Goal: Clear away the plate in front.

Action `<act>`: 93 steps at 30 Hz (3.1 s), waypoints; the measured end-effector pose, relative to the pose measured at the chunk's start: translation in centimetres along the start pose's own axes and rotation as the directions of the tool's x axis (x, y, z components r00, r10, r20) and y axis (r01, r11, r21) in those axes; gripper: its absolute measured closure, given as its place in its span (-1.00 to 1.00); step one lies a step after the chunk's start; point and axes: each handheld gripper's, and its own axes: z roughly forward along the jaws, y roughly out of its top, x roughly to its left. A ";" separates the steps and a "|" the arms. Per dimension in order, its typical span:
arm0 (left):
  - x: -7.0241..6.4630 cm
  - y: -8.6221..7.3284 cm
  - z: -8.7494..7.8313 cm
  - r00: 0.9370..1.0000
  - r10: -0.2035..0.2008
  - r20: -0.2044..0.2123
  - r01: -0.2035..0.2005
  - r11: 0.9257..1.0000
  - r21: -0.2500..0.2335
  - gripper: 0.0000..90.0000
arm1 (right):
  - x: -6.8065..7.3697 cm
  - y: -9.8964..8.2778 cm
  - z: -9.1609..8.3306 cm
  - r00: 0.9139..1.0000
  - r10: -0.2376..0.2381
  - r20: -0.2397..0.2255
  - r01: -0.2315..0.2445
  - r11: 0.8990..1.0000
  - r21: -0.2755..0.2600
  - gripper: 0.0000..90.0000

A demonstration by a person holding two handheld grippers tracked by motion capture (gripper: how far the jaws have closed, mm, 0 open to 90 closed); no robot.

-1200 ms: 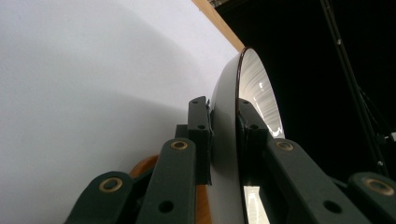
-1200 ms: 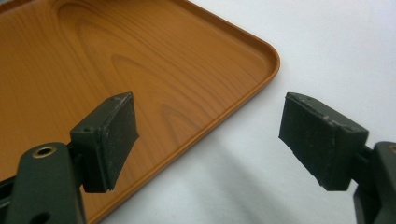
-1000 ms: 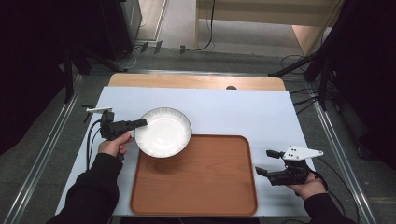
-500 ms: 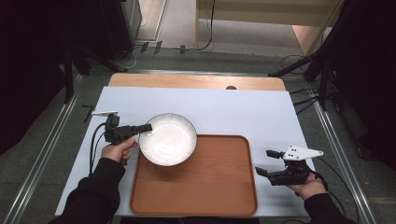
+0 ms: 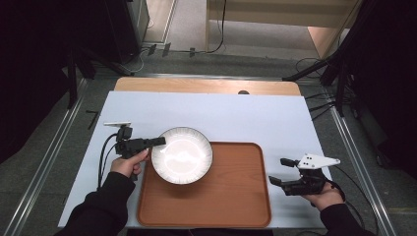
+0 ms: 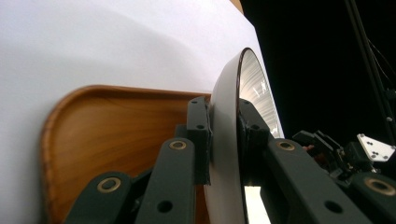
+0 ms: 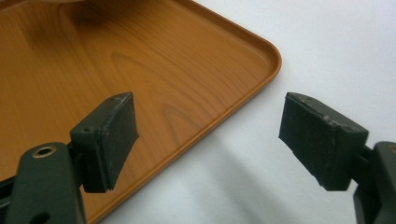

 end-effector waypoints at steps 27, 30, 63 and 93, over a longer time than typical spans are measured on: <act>-1.6 -1.8 3.3 0.999 0.049 0.014 -0.051 0.995 0.090 0.74 | 0.1 0.0 0.0 1.000 -0.005 -0.005 0.005 1.000 -0.001 -0.56; -1.7 -2.1 3.7 0.999 0.051 0.015 -0.052 0.994 0.100 0.74 | 0.1 0.0 0.0 1.000 -0.003 -0.005 0.003 1.000 -0.002 -0.56; -2.8 -3.4 6.3 0.969 0.228 -0.097 -0.205 0.957 0.204 0.84 | 0.1 0.0 0.1 1.000 -0.010 -0.008 0.010 1.000 0.010 -0.56; -3.6 -2.9 6.0 0.924 0.353 -0.147 -0.306 0.912 0.273 0.58 | 0.1 0.0 0.1 1.000 -0.014 -0.011 0.014 1.000 0.012 -0.56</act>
